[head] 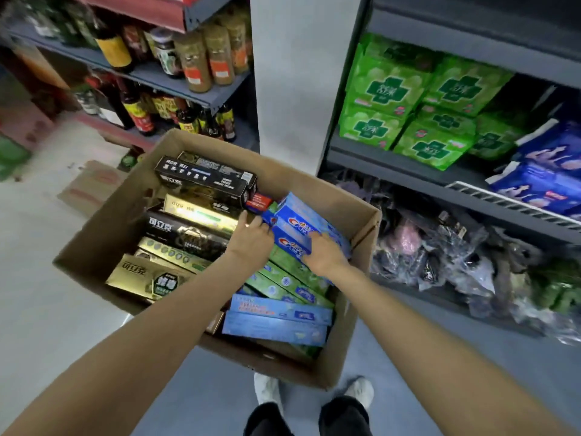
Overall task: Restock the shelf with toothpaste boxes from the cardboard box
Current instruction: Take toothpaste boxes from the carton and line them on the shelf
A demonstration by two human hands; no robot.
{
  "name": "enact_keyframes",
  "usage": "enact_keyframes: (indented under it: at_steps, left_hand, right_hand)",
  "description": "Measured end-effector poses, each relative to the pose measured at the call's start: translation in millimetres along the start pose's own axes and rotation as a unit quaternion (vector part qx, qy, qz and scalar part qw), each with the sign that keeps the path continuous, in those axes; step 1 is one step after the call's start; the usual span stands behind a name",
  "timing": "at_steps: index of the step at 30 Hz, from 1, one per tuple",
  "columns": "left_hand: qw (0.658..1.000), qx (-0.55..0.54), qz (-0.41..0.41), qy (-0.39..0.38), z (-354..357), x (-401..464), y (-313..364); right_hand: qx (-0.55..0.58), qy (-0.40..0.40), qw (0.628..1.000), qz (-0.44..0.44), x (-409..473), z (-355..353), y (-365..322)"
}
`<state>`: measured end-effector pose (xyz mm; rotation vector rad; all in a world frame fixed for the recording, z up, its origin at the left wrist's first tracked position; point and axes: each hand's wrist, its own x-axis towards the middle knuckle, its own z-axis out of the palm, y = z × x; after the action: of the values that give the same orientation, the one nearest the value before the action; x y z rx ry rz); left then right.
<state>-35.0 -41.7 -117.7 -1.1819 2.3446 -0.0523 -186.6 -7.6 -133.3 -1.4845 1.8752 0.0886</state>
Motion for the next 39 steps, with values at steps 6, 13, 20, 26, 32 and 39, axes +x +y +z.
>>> enact_keyframes:
  at_steps: [6,13,20,26,32,39]
  left_hand:
    - [0.998,0.025,0.040,0.030,12.8,8.0,-4.7]
    - [0.993,0.023,0.075,0.083,17.9,11.1,-13.0]
    - [0.939,-0.304,0.113,0.118,-3.4,10.1,-34.8]
    - [0.842,-0.504,0.041,0.187,-53.6,13.7,-32.9]
    - [0.779,-0.566,-0.085,0.255,-119.9,18.3,-26.3]
    - [0.716,-0.635,-0.065,0.282,-222.4,31.4,34.0]
  right_hand:
    - [-0.008,0.079,0.996,0.045,15.9,28.0,2.9]
    - [0.126,0.042,0.987,0.092,19.3,11.2,5.0]
    - [0.318,0.080,0.942,0.067,-4.0,7.6,11.3]
    - [0.432,0.124,0.893,-0.020,-30.8,-29.5,10.2]
    - [0.569,0.148,0.809,0.017,-64.8,-84.1,16.5]
    - [0.446,0.206,0.865,-0.098,-116.5,-166.0,78.8]
